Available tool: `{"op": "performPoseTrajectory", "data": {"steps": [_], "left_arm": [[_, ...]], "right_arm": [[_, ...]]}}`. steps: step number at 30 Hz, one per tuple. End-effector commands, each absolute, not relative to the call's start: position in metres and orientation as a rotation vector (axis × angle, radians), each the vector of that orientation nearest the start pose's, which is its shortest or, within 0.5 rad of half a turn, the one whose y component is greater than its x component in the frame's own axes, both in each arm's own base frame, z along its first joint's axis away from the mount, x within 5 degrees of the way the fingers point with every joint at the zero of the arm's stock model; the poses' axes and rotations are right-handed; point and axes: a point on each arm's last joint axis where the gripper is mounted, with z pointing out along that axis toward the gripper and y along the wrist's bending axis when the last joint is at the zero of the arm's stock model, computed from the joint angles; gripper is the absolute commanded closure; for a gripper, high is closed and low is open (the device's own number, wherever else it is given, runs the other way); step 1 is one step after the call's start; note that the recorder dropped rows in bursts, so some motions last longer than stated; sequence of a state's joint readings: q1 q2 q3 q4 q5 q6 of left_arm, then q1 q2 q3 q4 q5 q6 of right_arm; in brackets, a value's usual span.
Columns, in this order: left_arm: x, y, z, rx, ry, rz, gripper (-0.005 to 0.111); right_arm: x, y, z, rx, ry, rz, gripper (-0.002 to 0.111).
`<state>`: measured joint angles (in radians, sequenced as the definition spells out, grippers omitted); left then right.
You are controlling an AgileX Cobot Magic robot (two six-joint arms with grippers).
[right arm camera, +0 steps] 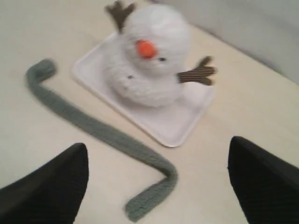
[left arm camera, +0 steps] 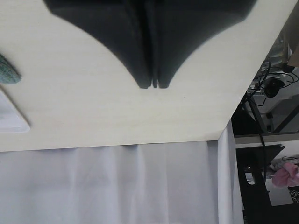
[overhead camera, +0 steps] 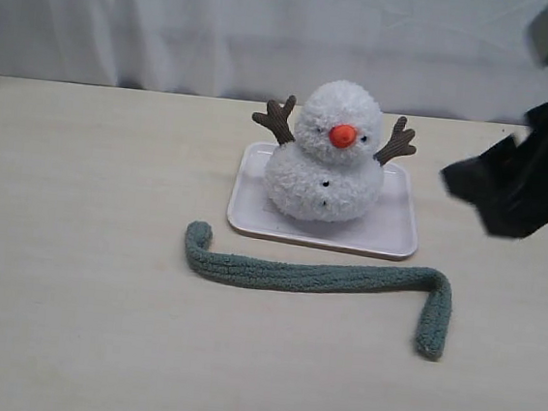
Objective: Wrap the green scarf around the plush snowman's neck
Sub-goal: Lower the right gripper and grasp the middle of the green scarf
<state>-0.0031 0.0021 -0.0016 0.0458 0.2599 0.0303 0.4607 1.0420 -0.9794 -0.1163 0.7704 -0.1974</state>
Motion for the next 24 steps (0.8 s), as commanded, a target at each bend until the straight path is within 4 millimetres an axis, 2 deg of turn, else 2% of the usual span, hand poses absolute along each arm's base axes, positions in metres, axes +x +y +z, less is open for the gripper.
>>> {"op": "performPoseTrajectory", "data": {"steps": [1, 6, 12, 18, 24], "left_arm": [[0.055, 0.000, 0.191, 0.057, 1.730, 0.053, 0.107], [0.055, 0.001, 0.191, 0.057, 1.733, 0.053, 0.107], [0.055, 0.001, 0.190, 0.057, 1.734, 0.053, 0.107], [0.055, 0.001, 0.190, 0.057, 1.734, 0.053, 0.107], [0.055, 0.001, 0.190, 0.057, 1.734, 0.053, 0.107]], "right_arm": [[0.201, 0.123, 0.315, -1.183, 2.154, 0.106, 0.031], [0.227, 0.149, 0.271, -1.324, 2.214, 0.071, 0.031], [0.259, 0.165, 0.225, -1.413, 2.335, -0.005, 0.031], [0.279, 0.178, 0.182, -1.556, 2.280, -0.045, 0.031], [0.297, 0.183, 0.156, -1.608, 2.168, -0.155, 0.031]]}}
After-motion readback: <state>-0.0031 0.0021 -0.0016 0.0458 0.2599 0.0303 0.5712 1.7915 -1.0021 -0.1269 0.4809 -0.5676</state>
